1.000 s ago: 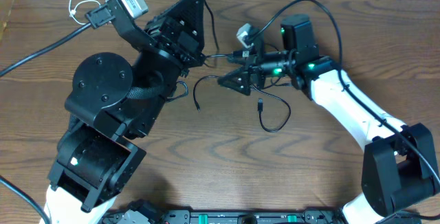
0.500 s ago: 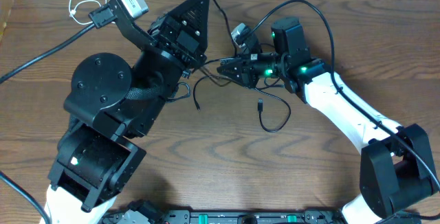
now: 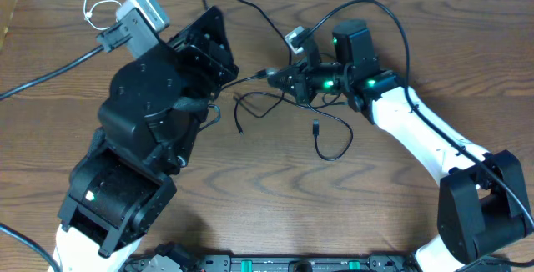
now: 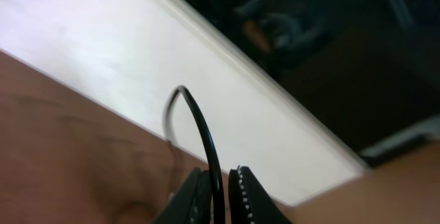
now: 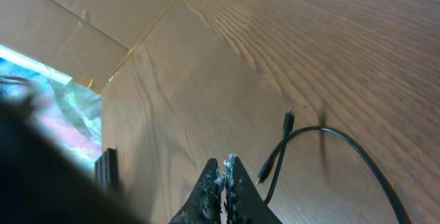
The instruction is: Untangle cables
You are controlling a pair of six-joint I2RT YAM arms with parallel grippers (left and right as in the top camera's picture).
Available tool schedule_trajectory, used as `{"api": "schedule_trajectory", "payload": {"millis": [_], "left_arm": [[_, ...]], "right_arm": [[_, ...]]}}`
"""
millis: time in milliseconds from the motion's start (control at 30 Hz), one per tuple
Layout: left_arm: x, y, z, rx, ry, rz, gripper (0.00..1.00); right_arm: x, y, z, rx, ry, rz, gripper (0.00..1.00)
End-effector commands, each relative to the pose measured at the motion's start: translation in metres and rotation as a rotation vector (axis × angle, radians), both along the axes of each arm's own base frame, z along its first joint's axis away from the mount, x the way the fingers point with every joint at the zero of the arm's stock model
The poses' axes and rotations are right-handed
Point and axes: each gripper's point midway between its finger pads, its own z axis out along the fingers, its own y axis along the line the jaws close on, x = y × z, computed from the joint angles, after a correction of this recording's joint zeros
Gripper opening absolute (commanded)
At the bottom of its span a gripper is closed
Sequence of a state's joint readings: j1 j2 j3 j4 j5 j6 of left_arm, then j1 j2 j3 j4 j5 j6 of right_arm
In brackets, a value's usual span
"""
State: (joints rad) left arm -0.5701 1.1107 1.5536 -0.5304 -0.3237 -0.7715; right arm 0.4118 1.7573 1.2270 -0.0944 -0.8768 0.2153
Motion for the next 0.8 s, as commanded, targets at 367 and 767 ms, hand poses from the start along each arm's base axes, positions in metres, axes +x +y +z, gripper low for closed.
{"api": "schedule_trajectory", "payload": {"millis": [367,767], "left_arm": [[-0.010,0.025,-0.067,0.420,0.223,0.022,0.39],[0.010,-0.020,-0.106,0.504,0.307,-0.198,0.59]], "right_arm": [[-0.022,-0.006,0.022,0.130,-0.003,0.174,0.01],[-0.077,-0.008,0.079,0.397,-0.120,0.567,0.01]]}}
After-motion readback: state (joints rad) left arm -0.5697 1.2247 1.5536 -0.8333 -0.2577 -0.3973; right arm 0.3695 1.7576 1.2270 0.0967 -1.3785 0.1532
